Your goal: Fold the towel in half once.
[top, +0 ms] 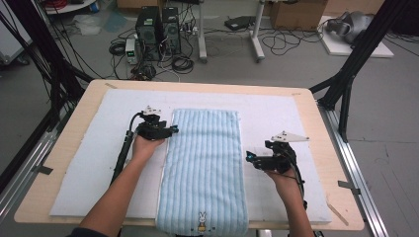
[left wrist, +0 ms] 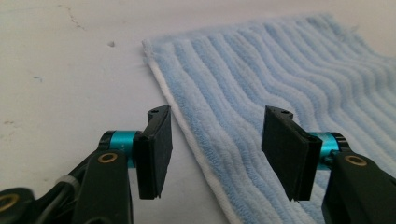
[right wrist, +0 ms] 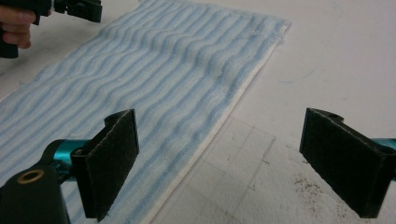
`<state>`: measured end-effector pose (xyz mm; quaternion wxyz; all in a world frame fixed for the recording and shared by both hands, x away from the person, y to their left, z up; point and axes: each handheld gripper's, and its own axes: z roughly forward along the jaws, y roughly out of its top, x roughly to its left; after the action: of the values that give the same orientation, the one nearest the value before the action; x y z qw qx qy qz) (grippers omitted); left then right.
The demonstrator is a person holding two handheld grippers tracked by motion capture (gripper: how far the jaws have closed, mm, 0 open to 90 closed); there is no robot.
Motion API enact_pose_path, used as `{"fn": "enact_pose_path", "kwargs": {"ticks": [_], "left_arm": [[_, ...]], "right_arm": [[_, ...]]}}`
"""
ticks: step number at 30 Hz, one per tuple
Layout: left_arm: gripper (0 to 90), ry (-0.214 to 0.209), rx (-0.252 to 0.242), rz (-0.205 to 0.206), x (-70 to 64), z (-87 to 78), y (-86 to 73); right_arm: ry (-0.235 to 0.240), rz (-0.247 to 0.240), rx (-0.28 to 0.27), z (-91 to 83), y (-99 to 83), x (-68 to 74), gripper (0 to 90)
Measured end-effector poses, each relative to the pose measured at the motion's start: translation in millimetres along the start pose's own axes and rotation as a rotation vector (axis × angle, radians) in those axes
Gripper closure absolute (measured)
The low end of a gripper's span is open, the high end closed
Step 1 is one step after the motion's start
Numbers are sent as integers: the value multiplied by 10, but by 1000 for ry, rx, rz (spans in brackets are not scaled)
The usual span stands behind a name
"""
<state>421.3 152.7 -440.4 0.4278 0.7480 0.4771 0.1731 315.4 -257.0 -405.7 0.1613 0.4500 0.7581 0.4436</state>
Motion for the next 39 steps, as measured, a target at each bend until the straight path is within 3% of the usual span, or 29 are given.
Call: {"fn": "enact_pose_path", "kwargs": {"ticks": [4, 7, 14, 19, 21, 27, 29, 32, 36, 39], "left_arm": [[541, 37, 53, 47, -45, 79, -61], [589, 66, 46, 99, -85, 91, -72], [844, 23, 35, 150, -136, 96, -92], [860, -28, 31, 75, -52, 95, -91], [861, -35, 29, 63, -38, 92, -92], [863, -60, 23, 19, 9, 86, -98], [864, -62, 24, 19, 7, 82, -99], [864, -62, 24, 26, 0, 82, -101], [863, -73, 22, 4, 27, 78, -102], [863, -76, 23, -2, 30, 78, -102]], "right_arm": [[-12, 8, 7, 10, 8, 4, 110], [-20, 11, 9, 29, 18, 1, 110], [-37, 17, 25, 101, 68, 27, 111], [-45, 18, 37, 185, 131, 43, 110], [-41, 19, 40, 232, 160, 45, 110], [-97, 82, 54, 404, 238, -49, 114], [-102, 90, 67, 462, 285, -86, 268], [-110, 82, 74, 565, 373, -108, 423], [-134, 58, 113, 781, 467, -94, 513], [-161, 62, 155, 958, 484, -109, 530]]}}
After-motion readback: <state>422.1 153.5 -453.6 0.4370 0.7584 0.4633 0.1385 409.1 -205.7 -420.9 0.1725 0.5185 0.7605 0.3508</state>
